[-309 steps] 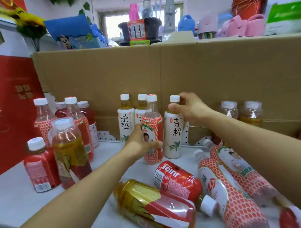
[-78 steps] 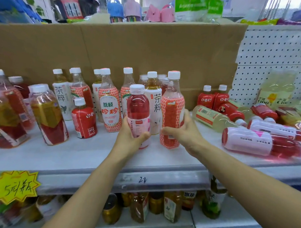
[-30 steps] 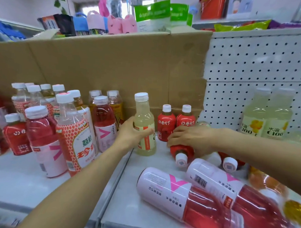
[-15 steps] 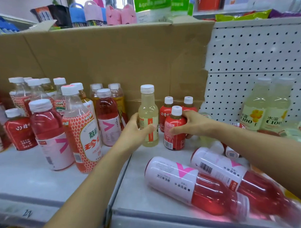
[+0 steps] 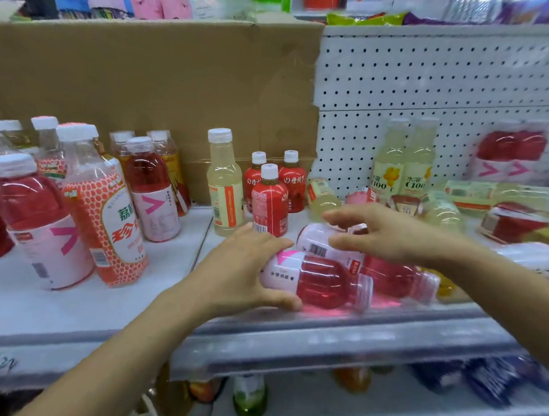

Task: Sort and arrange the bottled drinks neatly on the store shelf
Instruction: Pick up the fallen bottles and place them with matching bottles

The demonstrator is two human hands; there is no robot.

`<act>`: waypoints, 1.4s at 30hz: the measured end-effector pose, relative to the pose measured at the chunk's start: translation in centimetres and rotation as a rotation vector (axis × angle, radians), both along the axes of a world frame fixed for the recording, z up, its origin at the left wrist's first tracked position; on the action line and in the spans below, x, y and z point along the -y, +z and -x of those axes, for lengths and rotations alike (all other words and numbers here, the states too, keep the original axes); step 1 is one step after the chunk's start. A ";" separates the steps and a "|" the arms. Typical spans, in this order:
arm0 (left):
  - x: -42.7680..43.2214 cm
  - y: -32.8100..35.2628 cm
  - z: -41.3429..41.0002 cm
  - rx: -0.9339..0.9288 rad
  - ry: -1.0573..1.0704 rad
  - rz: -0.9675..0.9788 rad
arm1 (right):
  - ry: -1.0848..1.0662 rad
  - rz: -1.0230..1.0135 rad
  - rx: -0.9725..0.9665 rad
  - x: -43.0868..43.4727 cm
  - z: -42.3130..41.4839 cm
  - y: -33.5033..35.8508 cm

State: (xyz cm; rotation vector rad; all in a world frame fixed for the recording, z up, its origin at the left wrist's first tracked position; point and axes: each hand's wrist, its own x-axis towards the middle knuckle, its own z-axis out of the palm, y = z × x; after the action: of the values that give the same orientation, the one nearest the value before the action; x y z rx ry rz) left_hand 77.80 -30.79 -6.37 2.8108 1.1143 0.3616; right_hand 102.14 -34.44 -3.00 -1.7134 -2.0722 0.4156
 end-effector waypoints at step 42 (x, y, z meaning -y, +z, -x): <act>-7.6 -3.1 4.6 0.985 0.315 0.343 | -0.073 -0.195 -0.220 -6.4 8.2 6.1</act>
State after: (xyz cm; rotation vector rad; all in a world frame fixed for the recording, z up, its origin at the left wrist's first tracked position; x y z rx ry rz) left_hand 73.21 -23.17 -9.43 1.7401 1.1619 1.2492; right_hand 93.94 -28.06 3.06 -1.5496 -1.8246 0.3492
